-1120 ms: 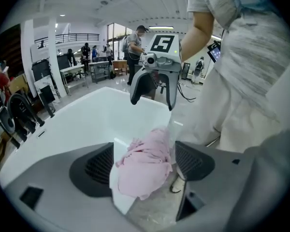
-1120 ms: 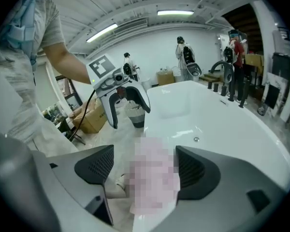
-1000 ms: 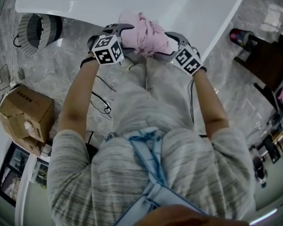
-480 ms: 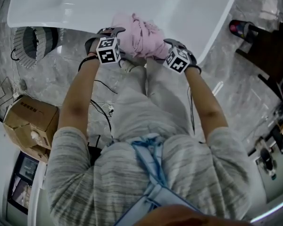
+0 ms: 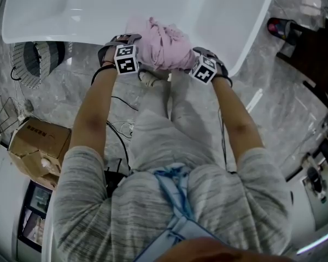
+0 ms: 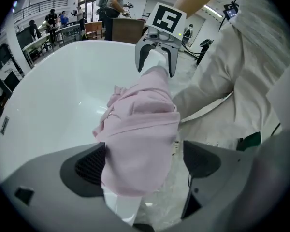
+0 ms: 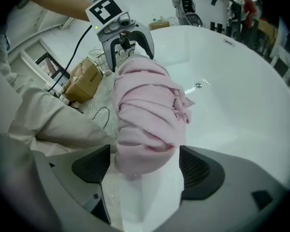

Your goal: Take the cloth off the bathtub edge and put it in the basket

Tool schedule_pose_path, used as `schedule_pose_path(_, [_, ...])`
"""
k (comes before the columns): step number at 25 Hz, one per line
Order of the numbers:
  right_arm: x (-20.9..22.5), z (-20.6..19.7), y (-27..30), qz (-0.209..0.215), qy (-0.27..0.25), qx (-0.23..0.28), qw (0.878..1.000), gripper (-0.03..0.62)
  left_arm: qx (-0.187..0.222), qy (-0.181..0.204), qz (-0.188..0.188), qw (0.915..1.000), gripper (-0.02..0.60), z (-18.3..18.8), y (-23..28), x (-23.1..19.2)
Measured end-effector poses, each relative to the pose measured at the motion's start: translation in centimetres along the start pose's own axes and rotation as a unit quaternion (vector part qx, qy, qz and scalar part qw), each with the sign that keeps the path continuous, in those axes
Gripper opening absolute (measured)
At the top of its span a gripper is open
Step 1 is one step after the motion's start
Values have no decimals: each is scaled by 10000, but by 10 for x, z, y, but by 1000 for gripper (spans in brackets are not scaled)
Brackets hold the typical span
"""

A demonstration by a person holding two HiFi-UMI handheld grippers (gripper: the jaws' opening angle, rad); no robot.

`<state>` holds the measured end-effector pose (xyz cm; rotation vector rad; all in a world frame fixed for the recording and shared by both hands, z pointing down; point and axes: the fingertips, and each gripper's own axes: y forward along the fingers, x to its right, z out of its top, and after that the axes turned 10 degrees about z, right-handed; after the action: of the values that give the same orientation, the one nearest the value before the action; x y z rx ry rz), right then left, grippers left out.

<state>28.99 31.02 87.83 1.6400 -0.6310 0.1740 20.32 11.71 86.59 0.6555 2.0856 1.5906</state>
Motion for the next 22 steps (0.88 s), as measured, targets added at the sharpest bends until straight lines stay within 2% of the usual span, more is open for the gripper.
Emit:
schedule_pose_path(4, [4, -10, 16, 154, 232, -214, 9994, 419, -418, 91, -169, 9989, 494, -15, 12, -2])
schedule_pose_path(7, [3, -7, 24, 315, 385, -180, 9986, 419, -533, 88, -303, 9981, 494, -18, 20, 0])
schedule_pose_path(14, [2, 21, 38, 425, 593, 64, 9973, 419, -381, -311, -379, 9981, 494, -9, 35, 1])
schedule_pose_path(18, [-1, 50, 45, 577, 813, 356, 9944, 419, -297, -350, -432, 9980, 494, -3, 39, 0])
schedule_pose_path(22, [2, 61, 53, 556, 916, 195, 9940, 419, -243, -402, -437, 9979, 494, -2, 45, 2])
